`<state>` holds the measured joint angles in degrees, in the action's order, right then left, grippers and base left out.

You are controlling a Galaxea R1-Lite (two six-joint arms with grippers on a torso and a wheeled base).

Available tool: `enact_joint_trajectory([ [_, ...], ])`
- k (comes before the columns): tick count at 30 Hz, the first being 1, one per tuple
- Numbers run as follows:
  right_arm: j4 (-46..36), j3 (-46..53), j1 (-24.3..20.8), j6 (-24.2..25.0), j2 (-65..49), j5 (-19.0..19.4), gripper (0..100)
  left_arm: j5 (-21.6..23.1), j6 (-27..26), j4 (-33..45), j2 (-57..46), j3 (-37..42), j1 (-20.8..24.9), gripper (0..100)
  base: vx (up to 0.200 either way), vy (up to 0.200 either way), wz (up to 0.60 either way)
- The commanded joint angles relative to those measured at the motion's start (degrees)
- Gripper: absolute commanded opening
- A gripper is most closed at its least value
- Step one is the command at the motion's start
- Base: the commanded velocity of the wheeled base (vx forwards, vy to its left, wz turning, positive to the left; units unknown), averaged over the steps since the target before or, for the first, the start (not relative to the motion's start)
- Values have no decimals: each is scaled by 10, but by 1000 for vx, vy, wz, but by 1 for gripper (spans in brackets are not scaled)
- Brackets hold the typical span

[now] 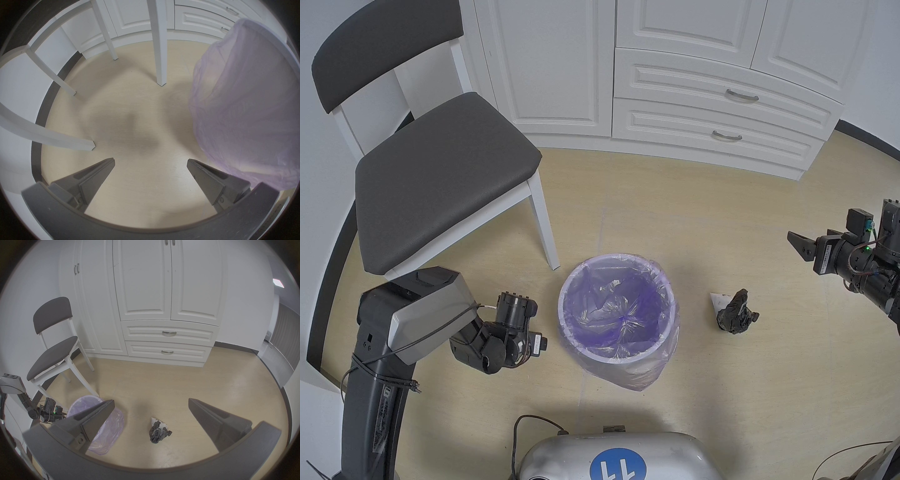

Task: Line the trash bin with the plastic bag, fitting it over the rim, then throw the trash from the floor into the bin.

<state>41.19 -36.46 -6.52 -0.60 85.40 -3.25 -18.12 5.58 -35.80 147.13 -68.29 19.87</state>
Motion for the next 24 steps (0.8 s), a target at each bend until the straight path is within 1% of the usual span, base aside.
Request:
enact_joint_trajectory([
  [1, 0, 0, -1, 0, 5, -1, 100, 0, -13, 11, 33, -85, -30, 100, 0, 0, 0],
  [3, 0, 0, -1, 0, 6, -1, 100, 0, -11, 30, 47, -125, -27, 100, 0, 0, 0],
  [6, 0, 0, 0, 0, 8, -1, 100, -2, -10, 37, 75, -172, -23, 100, 0, 0, 0],
  [9, 0, -2, 0, 0, 16, -1, 100, -7, -9, 49, 119, -254, -11, 100, 0, 0, 0],
  [11, 0, -2, 0, -1, 21, -1, 100, -14, -8, 74, 141, -306, -5, 100, 0, 0, 0],
  [12, 0, -2, 0, -1, 21, -1, 100, -15, -9, 76, 142, -309, -5, 100, 0, 0, 0],
  [13, 0, -2, 0, -1, 22, -1, 100, -25, -8, 115, 168, -372, -1, 100, 0, 0, 0],
  [14, 0, -3, 0, -1, 24, -1, 100, -29, -8, 129, 178, -395, 0, 100, 0, 0, 0],
  [16, 0, -3, 0, -1, 24, -1, 100, -31, -7, 135, 181, -403, 1, 100, 0, 0, 0],
  [17, 0, -3, 0, -1, 27, -1, 100, -37, -7, 183, 207, -463, 6, 100, 0, 0, 0],
  [20, 0, -4, 1, -1, 32, -1, 100, -36, -7, 217, 210, -463, 10, 100, 0, 0, 0],
  [24, 0, -5, 1, -2, 39, -1, 100, -36, -8, 229, 212, -463, 14, 100, 0, 0, 0],
])
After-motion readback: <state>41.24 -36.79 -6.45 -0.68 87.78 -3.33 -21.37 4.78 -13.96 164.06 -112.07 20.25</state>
